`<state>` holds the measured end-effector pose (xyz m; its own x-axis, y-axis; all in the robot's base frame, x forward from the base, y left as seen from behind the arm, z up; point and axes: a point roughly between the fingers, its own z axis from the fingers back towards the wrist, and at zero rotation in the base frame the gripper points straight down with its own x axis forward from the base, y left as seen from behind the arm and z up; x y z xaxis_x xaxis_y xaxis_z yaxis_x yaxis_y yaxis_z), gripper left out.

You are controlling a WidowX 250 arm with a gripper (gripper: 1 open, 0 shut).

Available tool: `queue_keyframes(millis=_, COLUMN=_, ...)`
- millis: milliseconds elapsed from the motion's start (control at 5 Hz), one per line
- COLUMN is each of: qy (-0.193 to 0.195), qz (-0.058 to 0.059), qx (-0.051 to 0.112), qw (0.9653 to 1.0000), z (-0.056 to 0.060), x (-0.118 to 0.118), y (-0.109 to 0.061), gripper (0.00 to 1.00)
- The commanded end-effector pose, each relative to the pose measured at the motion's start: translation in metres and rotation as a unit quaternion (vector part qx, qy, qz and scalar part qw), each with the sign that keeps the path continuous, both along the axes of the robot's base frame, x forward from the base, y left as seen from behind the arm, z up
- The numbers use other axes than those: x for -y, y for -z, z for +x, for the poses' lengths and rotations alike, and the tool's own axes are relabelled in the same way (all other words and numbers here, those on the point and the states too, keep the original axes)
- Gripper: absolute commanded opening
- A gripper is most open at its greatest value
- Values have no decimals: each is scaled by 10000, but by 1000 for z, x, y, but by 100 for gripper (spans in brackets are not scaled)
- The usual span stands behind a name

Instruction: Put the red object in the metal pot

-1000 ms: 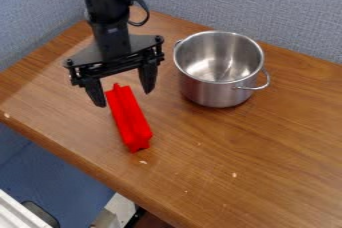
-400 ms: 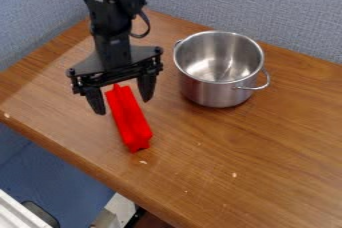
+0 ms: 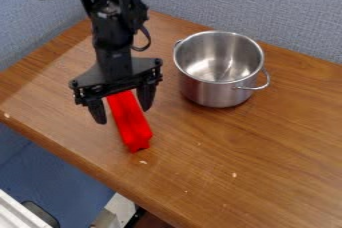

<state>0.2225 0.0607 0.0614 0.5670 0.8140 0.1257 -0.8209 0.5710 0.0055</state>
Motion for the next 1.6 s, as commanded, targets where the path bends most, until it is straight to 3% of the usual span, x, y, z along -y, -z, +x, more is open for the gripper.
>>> queue_keyframes(millis=0, qy=13, qz=98, qx=51, qw=9999, z=3, x=-2, y=4, gripper=100)
queue_keyframes(millis=200, qy=18, qz=120, qx=36, qw=9999, z=4, x=-2, y=11, gripper=0)
queue_keyframes(millis=400, qy=34, qz=148, qx=44, qw=9999, z=3, x=-1, y=11, gripper=0)
queue_keyframes(millis=1000, qy=486, qz=37, qx=274, qw=9984, z=9, x=11, y=-18, gripper=0)
queue_keyframes(millis=1200, qy=725, qz=-71, qx=497, qw=9961, z=22, x=22, y=-39, gripper=0)
queue_keyframes(millis=1400, qy=936, qz=-151, qx=903, qw=9914, z=40, x=37, y=-78, gripper=0)
